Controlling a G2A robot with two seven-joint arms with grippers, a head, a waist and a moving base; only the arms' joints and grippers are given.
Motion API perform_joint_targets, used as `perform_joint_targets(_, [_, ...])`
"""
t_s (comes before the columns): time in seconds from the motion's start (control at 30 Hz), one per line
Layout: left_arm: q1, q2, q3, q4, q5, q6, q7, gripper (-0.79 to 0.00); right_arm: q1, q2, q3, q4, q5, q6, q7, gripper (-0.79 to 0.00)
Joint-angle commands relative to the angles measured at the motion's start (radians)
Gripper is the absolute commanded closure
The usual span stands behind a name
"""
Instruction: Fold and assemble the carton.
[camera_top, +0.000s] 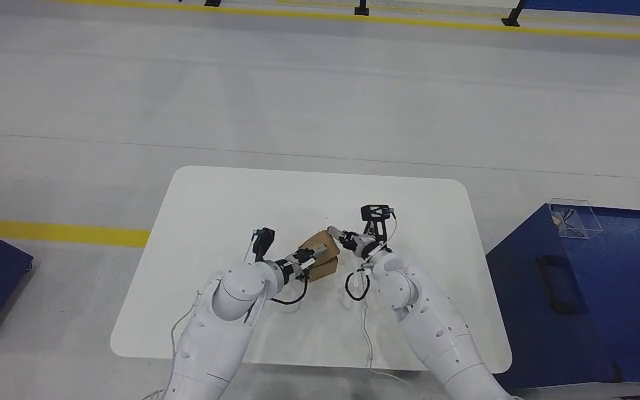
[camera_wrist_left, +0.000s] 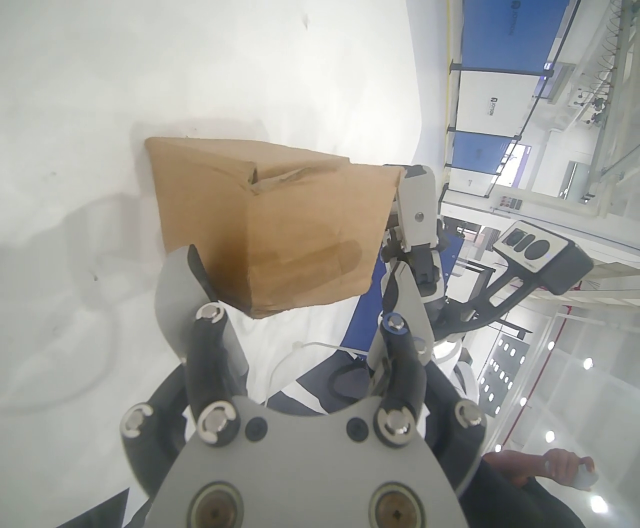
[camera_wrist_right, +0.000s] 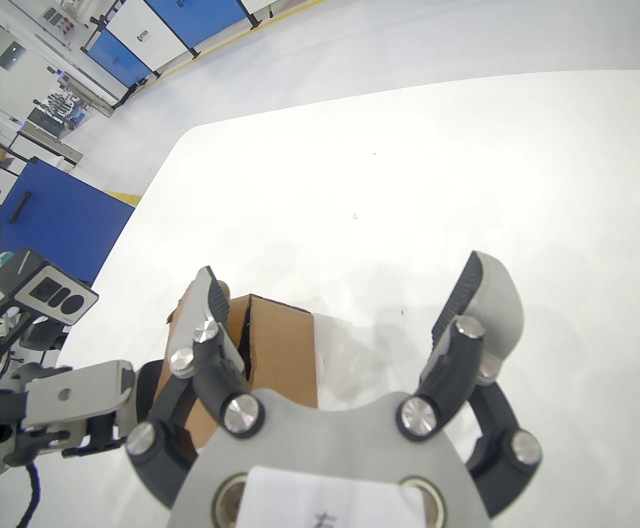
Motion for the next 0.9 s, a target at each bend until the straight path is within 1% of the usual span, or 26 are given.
perform_joint_targets(0.0, [0.01,0.004,-0.01,-0.02,-0.004,-0.006,0.01,-0.61,-0.003,0.0,0.002,-0.003,-0.001,0.0,-0.004,-0.785])
perform_joint_targets(0.13, [0.032,0.011,-0.013,-0.066,0.055,0.029,0.077,-0.653,-0.011,0.0,-0.003,-0.009,-0.021,0.006,-0.009,-0.785])
perform_joint_targets(0.23, [0.036,0.015,-0.012,-0.08,0.071,0.065,0.079,-0.646,-0.015,-0.001,-0.01,-0.006,-0.034,0.014,-0.016,-0.785])
perform_joint_targets(0.37, [0.014,0.016,0.001,-0.04,0.062,0.074,0.066,-0.573,-0.013,-0.003,-0.011,0.005,-0.037,0.024,-0.027,-0.785])
perform_joint_targets(0.6, [-0.028,0.01,0.035,0.041,0.024,0.05,0.079,-0.597,-0.019,-0.003,-0.001,0.004,-0.038,0.028,-0.052,-0.785])
perform_joint_targets(0.73, [-0.04,0.009,0.045,0.063,0.01,0.039,0.082,-0.591,-0.021,-0.006,-0.011,0.002,-0.049,0.034,-0.047,-0.785])
perform_joint_targets(0.77, [-0.042,0.009,0.046,0.067,0.008,0.037,0.083,-0.579,-0.021,-0.007,-0.013,0.003,-0.05,0.036,-0.046,-0.785])
perform_joint_targets(0.87, [-0.045,0.011,0.043,0.07,-0.008,0.028,0.079,-0.597,-0.018,-0.01,-0.02,0.004,-0.056,0.04,-0.045,-0.785])
